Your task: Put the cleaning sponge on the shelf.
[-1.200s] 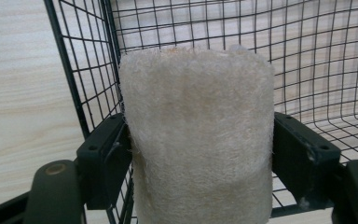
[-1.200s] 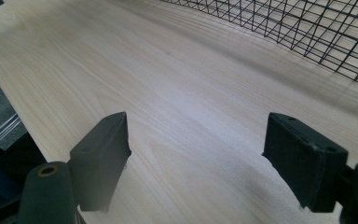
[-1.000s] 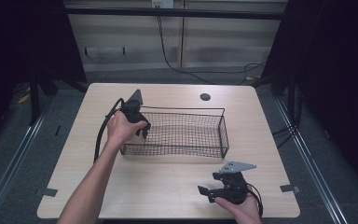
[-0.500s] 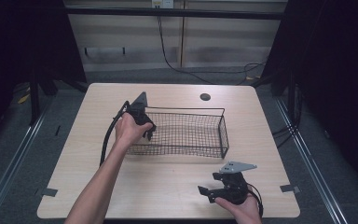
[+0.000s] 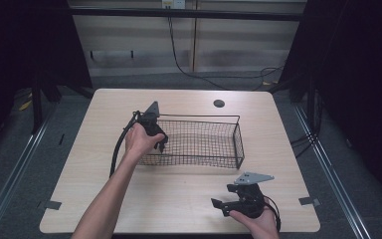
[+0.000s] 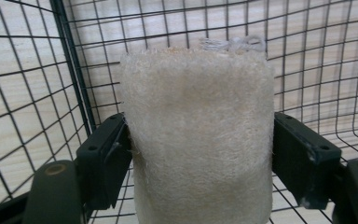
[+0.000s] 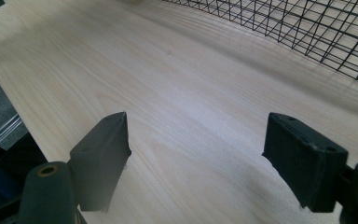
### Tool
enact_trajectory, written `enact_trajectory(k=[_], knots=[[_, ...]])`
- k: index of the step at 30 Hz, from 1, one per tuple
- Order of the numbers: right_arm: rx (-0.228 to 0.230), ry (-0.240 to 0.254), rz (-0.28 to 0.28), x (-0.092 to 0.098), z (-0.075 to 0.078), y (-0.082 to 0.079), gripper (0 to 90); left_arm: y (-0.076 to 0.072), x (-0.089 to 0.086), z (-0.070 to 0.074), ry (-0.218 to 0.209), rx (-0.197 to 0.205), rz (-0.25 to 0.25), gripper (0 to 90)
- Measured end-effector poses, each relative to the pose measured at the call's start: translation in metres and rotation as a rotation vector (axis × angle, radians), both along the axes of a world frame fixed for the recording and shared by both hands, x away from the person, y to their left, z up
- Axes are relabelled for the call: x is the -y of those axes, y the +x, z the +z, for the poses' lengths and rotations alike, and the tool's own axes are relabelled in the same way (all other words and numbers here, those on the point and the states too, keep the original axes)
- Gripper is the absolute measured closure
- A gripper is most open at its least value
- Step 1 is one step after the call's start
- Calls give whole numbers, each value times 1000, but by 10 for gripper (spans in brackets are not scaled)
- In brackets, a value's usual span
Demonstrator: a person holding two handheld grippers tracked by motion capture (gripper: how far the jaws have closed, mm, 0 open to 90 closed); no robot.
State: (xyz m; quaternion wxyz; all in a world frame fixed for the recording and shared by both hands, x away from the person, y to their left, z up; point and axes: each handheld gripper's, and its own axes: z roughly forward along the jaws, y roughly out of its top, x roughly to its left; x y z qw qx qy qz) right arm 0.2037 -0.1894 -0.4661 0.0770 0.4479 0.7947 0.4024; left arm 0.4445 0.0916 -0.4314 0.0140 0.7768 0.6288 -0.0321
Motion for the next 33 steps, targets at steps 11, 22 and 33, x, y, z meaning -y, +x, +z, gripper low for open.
enact_trajectory(k=[11, 22, 33], knots=[[-5, 3, -6, 0, 1, -1, 222, 3, -5, -12, 42, -11, 35, 257], [-4, 2, -6, 0, 1, -1, 221, 4, -9, -13, 21, -8, 43, 252], [2, 0, 0, 0, 1, 0, 222, 3, -12, -10, -15, -17, 15, 221]])
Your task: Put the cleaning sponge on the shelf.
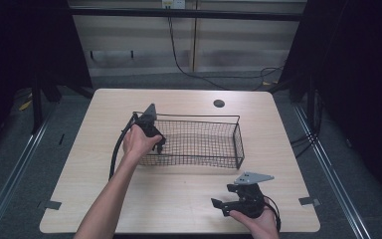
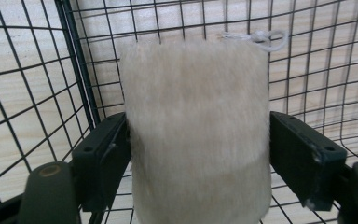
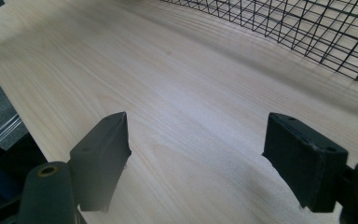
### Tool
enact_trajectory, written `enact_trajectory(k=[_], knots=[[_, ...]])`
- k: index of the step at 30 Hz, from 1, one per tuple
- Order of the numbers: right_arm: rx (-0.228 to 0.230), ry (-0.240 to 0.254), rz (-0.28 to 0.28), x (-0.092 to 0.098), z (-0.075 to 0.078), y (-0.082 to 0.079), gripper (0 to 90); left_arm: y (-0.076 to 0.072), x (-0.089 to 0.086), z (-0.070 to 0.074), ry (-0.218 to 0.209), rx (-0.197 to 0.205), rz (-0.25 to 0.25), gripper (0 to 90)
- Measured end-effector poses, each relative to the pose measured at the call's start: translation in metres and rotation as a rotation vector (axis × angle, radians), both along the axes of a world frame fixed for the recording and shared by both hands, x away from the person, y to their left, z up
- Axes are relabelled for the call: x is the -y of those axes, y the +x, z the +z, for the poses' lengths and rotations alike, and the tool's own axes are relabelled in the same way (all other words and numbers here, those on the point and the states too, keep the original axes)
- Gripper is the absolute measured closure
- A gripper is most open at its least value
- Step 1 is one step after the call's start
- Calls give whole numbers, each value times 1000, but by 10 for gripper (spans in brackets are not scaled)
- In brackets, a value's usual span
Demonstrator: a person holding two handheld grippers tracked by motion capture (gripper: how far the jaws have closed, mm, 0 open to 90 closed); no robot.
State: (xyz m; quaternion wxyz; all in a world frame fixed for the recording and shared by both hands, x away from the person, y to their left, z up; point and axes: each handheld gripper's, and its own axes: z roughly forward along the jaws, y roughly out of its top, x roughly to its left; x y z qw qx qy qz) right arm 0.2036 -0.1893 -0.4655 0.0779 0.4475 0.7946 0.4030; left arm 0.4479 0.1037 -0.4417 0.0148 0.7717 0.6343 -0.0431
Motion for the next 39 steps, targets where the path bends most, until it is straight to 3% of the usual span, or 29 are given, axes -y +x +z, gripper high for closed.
enact_trajectory(k=[2, 9, 24, 31, 39], knots=[[-1, 2, -1, 0, 0, 0, 222, 0, -1, 1, 3, 9, 5, 216], [0, 0, -2, 0, 0, 0, 222, -1, -3, 6, -59, 12, -2, 181], [-5, -1, -3, -1, 0, 0, 222, -4, -7, 16, -121, 36, 1, 180], [-8, 0, -5, -1, 0, 1, 222, -5, -11, 22, -151, 59, -11, 180], [-8, 0, -3, -1, 0, 1, 222, -6, -20, 26, -225, 80, -55, 179]])
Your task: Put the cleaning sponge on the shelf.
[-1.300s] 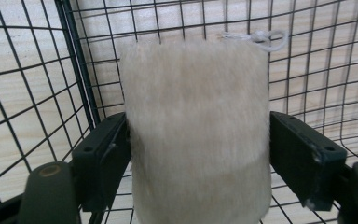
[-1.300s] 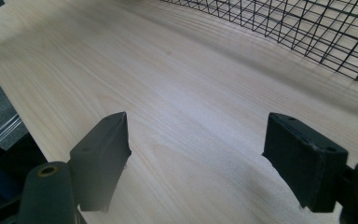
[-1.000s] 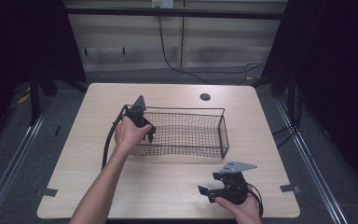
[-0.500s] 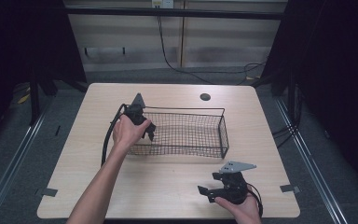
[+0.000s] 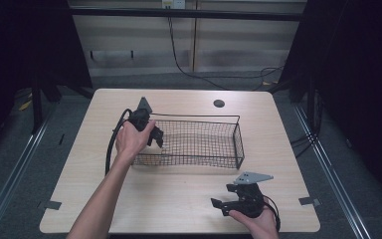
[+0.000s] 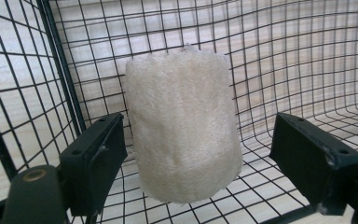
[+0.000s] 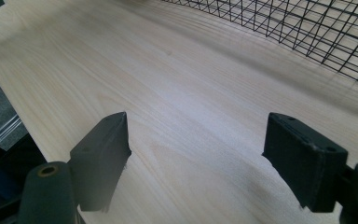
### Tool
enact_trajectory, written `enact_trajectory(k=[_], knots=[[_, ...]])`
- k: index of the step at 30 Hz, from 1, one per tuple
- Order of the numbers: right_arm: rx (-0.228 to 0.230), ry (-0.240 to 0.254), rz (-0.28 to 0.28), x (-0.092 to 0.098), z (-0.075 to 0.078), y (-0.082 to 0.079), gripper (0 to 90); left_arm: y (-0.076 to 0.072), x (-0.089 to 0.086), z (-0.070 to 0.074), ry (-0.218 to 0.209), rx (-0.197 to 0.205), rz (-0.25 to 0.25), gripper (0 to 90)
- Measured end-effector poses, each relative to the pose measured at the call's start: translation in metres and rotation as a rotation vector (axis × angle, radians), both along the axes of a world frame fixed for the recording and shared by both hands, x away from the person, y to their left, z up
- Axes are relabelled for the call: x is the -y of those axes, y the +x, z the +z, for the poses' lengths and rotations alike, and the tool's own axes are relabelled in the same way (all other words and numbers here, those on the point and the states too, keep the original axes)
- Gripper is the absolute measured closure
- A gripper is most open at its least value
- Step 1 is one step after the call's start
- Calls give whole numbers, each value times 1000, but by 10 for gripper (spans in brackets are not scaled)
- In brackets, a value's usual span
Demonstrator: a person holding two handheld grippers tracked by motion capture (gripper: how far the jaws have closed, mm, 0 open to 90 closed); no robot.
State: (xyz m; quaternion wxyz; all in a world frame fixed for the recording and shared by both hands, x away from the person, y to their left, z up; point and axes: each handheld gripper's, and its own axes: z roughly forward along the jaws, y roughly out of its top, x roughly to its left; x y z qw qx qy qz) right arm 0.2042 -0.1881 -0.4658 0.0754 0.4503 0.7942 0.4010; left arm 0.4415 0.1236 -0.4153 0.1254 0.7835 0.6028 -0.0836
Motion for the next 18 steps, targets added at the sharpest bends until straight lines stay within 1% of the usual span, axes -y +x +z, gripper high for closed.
enact_trajectory(k=[2, 3, 7, 8, 9, 11, 12, 13, 14, 15, 16, 18], knots=[[2, 0, 1, 0, 0, 0, 222, -1, -3, 3, -33, 28, -11, 180], [-1, 2, -1, 0, 0, 0, 222, -2, -3, 5, -39, 37, -10, 180], [-1, 1, -3, 0, 0, 1, 222, -5, -7, 12, -75, 77, -54, 180], [-1, 1, -3, 0, 0, 1, 222, -7, -7, 14, -91, 94, -60, 185], [-1, 0, -3, 0, 0, 1, 222, -9, -7, 17, -108, 103, -87, 192], [-2, -2, -2, 0, -1, 1, 222, -11, -7, 20, -136, 122, -116, 194], [-3, -1, -3, -1, -1, 1, 222, -12, -8, 22, -143, 134, -113, 194], [-3, -2, -3, -1, -1, 1, 222, -14, -9, 24, -146, 150, -128, 193], [-2, -2, 0, -1, -1, 1, 222, -15, -10, 25, -163, 152, -135, 186], [-2, -2, -1, -1, -1, 1, 222, -16, -11, 27, -170, 158, -151, 178], [-2, -4, 0, -1, -1, 1, 222, -17, -12, 28, -176, 172, -157, 175], [-4, -4, -2, -1, -1, 1, 222, -19, -14, 30, -184, 184, -179, 177]])
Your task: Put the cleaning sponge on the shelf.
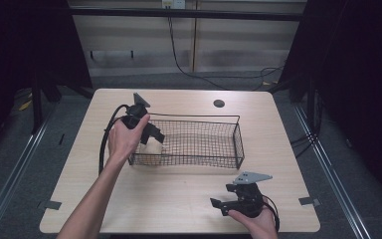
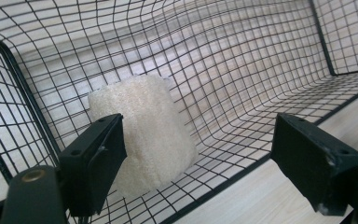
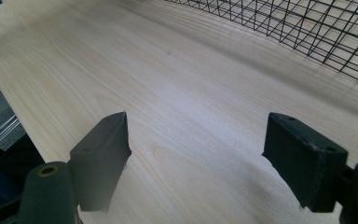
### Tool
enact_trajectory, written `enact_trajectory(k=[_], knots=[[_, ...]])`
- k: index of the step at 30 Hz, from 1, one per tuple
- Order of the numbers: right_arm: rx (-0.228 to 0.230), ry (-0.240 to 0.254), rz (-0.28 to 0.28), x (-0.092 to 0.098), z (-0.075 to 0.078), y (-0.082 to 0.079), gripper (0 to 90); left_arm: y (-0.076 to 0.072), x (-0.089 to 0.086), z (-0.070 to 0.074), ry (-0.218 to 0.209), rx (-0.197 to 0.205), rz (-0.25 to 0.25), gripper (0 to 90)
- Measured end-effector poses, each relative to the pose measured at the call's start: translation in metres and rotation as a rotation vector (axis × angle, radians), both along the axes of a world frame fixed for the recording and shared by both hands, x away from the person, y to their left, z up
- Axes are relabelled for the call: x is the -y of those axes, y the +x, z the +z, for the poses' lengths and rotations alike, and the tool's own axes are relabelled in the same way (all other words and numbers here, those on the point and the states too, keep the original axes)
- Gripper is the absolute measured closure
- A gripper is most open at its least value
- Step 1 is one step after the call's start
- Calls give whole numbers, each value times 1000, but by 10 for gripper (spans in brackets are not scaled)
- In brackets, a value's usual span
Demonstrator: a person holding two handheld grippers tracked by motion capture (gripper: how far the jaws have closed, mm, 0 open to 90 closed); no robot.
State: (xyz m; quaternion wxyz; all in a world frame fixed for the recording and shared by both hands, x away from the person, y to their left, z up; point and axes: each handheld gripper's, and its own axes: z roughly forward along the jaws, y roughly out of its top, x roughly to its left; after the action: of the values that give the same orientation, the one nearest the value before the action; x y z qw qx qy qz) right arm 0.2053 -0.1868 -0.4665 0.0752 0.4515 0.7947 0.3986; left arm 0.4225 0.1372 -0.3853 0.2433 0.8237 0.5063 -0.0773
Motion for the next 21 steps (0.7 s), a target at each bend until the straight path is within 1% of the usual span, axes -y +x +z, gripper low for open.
enact_trajectory(k=[2, 3, 4, 5, 6, 8, 9, 10, 11, 12, 16, 17, 18, 20, 21], knots=[[2, 0, 0, 0, 0, 0, 222, -4, -3, 2, -13, 23, -9, 196], [2, 0, 0, 0, 0, 0, 222, -5, -4, 3, -18, 31, -23, 202], [3, 0, 0, 0, 0, 1, 222, -7, -5, 3, -32, 34, -17, 202], [2, 0, 0, 0, 0, 1, 222, -7, -8, 4, -32, 41, -27, 202], [2, -1, -1, 0, 0, 1, 222, -9, -9, 4, -34, 44, -24, 202], [-1, -1, -3, 0, 0, 1, 222, -13, -12, 6, -45, 70, -37, 202], [2, -1, -2, 0, 0, 1, 222, -16, -15, 7, -52, 87, -62, 201], [2, -1, -2, 0, 0, 1, 222, -17, -17, 7, -59, 99, -61, 201], [2, -2, -2, 0, 0, 1, 222, -18, -19, 8, -63, 104, -79, 201], [3, -2, 0, 0, -1, 1, 222, -20, -19, 8, -71, 109, -68, 201], [7, 1, -1, 0, -1, 2, 222, -27, -27, 12, -113, 149, -83, 202], [4, 0, -2, 0, -1, 2, 222, -29, -29, 13, -131, 160, -80, 202], [1, 1, -5, 0, -1, 2, 222, -30, -31, 13, -139, 165, -79, 199], [1, 0, -7, 0, -1, 2, 222, -34, -35, 13, -162, 162, -96, 188], [2, 0, -7, 0, -1, 2, 222, -36, -37, 13, -164, 170, -105, 188]])
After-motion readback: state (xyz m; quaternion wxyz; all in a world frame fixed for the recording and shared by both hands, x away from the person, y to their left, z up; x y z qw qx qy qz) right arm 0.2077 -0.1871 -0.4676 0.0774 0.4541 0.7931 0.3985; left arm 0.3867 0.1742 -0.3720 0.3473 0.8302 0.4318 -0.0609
